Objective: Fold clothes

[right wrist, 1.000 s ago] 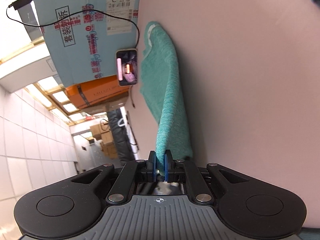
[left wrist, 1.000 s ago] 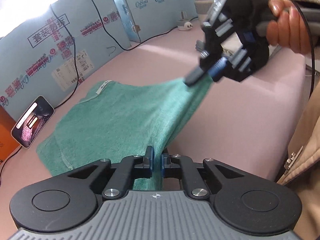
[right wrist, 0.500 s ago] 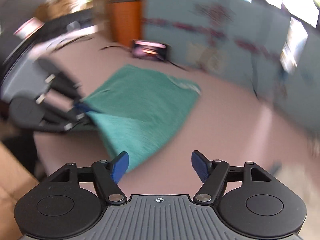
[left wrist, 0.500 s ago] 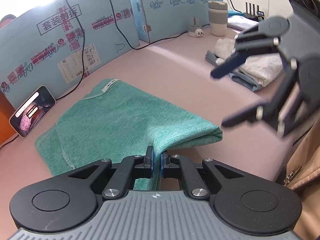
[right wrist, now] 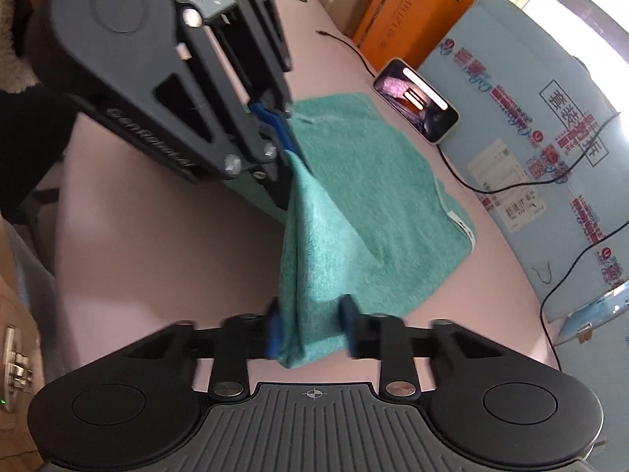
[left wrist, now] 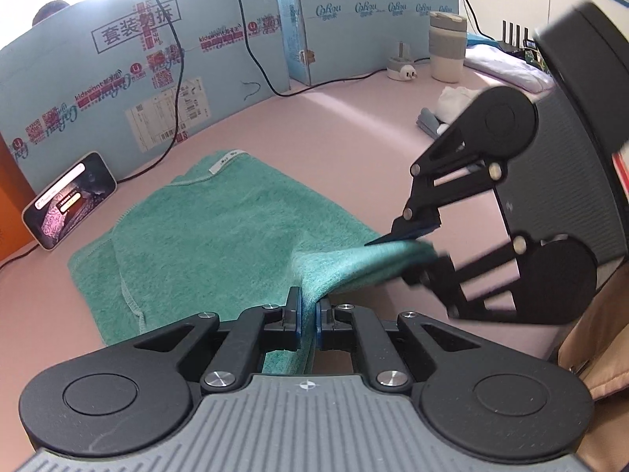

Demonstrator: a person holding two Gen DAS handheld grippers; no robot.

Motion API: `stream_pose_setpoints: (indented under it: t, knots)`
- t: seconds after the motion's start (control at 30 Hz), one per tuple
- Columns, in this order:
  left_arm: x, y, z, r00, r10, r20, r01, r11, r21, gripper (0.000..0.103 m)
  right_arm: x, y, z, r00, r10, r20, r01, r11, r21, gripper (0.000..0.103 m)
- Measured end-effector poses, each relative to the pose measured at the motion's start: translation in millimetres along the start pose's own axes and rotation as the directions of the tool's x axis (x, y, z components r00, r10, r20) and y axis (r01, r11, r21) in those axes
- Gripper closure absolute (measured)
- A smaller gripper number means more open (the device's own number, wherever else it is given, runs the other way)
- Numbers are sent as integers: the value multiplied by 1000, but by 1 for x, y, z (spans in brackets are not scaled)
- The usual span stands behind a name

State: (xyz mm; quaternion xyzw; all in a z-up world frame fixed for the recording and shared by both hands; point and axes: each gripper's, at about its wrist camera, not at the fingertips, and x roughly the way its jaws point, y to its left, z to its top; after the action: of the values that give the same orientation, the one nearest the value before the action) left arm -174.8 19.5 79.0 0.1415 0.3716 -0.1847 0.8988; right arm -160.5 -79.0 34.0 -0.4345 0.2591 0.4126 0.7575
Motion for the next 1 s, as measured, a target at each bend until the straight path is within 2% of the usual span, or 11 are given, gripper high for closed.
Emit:
stream_pose_setpoints:
  t: [0.03,0.1,0.2,0.4,0.47,0.57,0.67,0.8,0.87,1.0]
  knots:
    - [1,-2,-1,1000,-2,-5,2,1000,6,97,-1,-3,0,1000,-3,-1,3,1000,13,91]
    - [4,-6,-3,1000,-10,-17,10,1000,22,96,-3,-9,0,1000,-2,4,2,999,46,94]
    - [8,-16,-6,999,-16,-35,19,997,78,89,-10,-18,1,1000,-6,24,4,995,102,95]
    - [10,-29,-12,998,25,-53,-15,984,177,82,-20,-26,5,999,1,45,-8,989,150,95]
    - [5,-26,-17,997,30,-69,-17,983,182,83,-25,-29,5,998,40,47,-47,983,176,95]
    - [-7,-18,-23,995,23,-101,-7,986,164,90,-33,-38,4,992,118,49,-127,964,233,96]
    - [-28,-10,-23,989,-12,-146,35,987,154,92,-46,-47,-1,979,197,47,-202,937,285,96]
    - [-56,-5,-14,986,-42,-160,72,979,189,93,-65,-59,-7,957,288,44,-286,899,331,96]
    - [-61,-3,-6,987,-33,-154,67,973,220,94,-74,-62,-8,947,319,48,-315,883,349,96]
    - [-60,8,14,992,-21,-127,54,965,255,94,-74,-69,-5,952,301,52,-300,886,353,96]
